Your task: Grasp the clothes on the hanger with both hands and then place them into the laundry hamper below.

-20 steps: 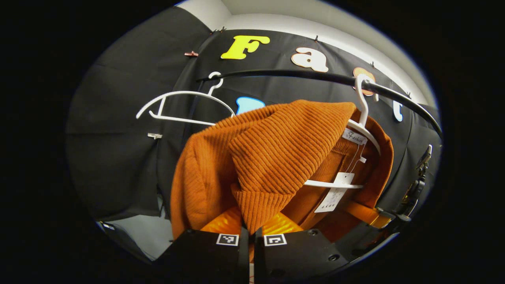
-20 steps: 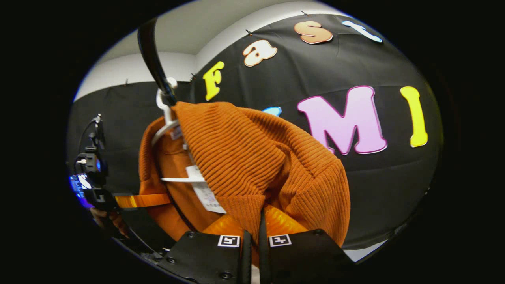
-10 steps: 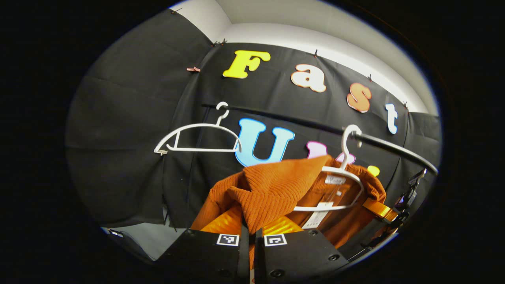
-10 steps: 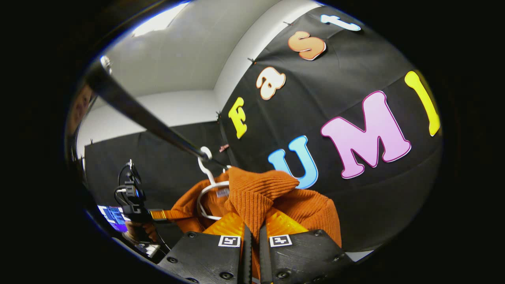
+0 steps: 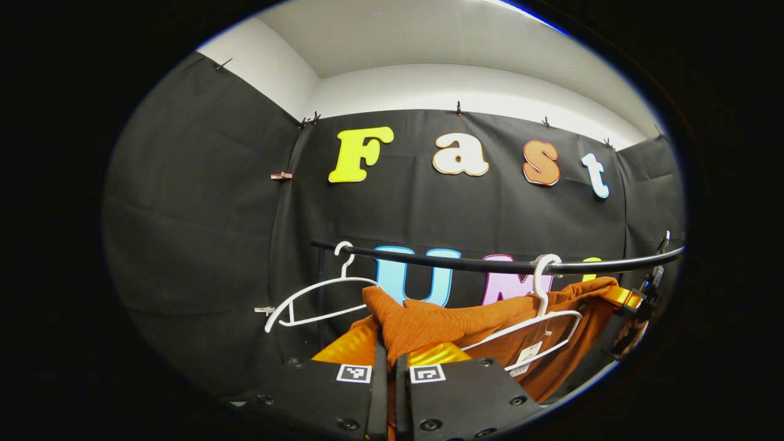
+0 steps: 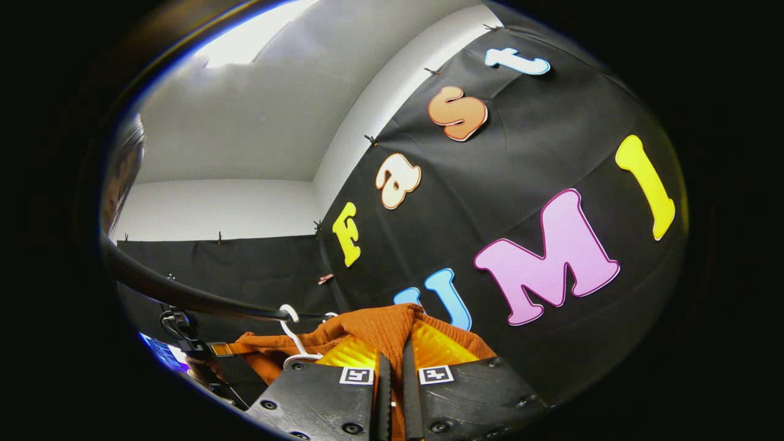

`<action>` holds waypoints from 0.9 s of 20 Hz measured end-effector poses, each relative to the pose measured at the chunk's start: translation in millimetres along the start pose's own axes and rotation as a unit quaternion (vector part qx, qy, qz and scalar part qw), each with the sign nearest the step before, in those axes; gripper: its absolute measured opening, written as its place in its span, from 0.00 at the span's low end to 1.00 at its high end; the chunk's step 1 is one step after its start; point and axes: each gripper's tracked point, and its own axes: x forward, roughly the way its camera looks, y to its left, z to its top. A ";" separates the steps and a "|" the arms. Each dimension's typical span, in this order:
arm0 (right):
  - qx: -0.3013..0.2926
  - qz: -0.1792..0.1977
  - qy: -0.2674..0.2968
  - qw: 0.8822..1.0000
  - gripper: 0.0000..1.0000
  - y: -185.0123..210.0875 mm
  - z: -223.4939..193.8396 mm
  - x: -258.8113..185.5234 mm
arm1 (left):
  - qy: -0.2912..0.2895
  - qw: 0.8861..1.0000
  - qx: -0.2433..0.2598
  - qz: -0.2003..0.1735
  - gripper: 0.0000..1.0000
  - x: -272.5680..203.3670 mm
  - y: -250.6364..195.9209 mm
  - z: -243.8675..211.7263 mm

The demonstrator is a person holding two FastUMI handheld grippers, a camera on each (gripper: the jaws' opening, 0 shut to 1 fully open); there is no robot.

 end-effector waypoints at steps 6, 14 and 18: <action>-0.051 -0.021 0.011 0.998 0.17 -16.8 -8.1 21.2 | 0.074 0.997 0.015 -0.010 0.08 43.0 35.7 -47.0; -0.049 -0.086 0.077 0.992 0.08 -78.7 -72.0 10.5 | 0.172 0.980 -0.048 -0.084 0.09 89.8 40.9 -151.1; -0.029 -0.113 0.134 0.984 0.12 -106.0 -119.9 -0.1 | 0.207 0.970 -0.106 -0.077 0.08 85.4 35.7 -204.0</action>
